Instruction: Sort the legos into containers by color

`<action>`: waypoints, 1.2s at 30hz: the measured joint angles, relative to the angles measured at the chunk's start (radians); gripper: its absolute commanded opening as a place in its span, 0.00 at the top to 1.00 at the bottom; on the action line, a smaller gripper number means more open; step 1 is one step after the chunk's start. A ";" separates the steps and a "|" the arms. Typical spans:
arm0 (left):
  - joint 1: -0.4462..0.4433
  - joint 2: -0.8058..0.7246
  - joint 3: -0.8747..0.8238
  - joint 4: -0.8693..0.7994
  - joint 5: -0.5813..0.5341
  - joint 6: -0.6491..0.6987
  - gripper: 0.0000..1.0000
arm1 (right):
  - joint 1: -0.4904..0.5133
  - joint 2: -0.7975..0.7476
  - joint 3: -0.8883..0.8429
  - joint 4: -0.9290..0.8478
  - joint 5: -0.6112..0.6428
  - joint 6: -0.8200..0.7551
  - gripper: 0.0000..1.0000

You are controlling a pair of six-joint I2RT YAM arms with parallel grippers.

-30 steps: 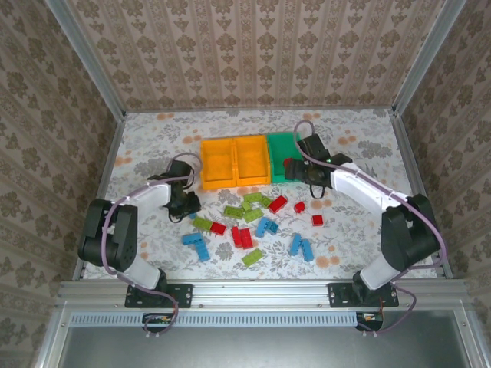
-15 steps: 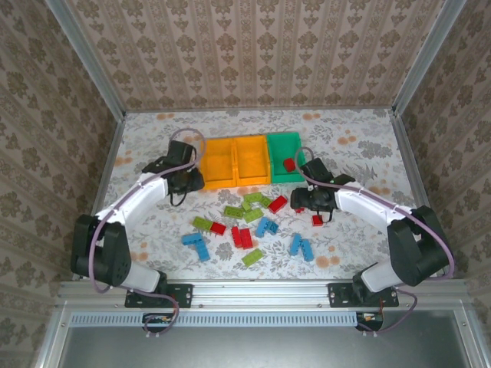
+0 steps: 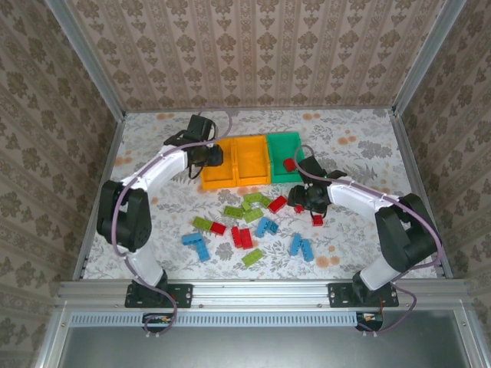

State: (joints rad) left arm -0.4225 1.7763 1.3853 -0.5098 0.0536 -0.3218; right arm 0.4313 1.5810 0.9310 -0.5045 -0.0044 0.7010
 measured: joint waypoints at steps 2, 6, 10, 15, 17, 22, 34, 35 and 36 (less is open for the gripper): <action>0.005 0.043 0.021 -0.008 0.007 0.005 0.78 | 0.000 0.022 0.005 0.000 -0.004 0.030 0.34; 0.011 0.072 0.032 -0.024 0.011 0.011 0.66 | 0.000 0.061 0.010 0.000 -0.005 0.070 0.36; 0.012 0.072 0.032 -0.029 0.011 0.018 0.54 | 0.000 0.077 0.011 0.000 -0.004 0.094 0.40; 0.011 0.068 0.019 -0.013 0.011 0.015 0.40 | 0.000 0.092 0.024 0.001 -0.004 0.111 0.57; 0.009 0.060 0.000 -0.006 0.011 0.013 0.36 | 0.000 0.095 0.028 0.000 -0.004 0.113 0.66; -0.005 0.009 -0.069 0.034 0.010 0.007 0.16 | 0.002 0.090 0.037 0.001 -0.001 0.112 0.78; -0.034 -0.117 -0.224 0.103 -0.003 0.061 0.02 | -0.048 0.004 0.146 0.162 -0.042 0.079 0.82; -0.042 -0.121 -0.230 0.103 -0.004 0.066 0.01 | -0.053 0.021 0.171 0.172 -0.050 0.077 0.82; -0.051 -0.122 -0.237 0.103 -0.004 0.073 0.00 | -0.058 0.042 0.197 0.183 -0.056 0.076 0.82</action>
State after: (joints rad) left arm -0.4736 1.6547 1.1488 -0.4072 0.0498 -0.2489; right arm 0.3737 1.6226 1.1278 -0.3218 -0.0601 0.7769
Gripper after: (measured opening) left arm 0.992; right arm 0.303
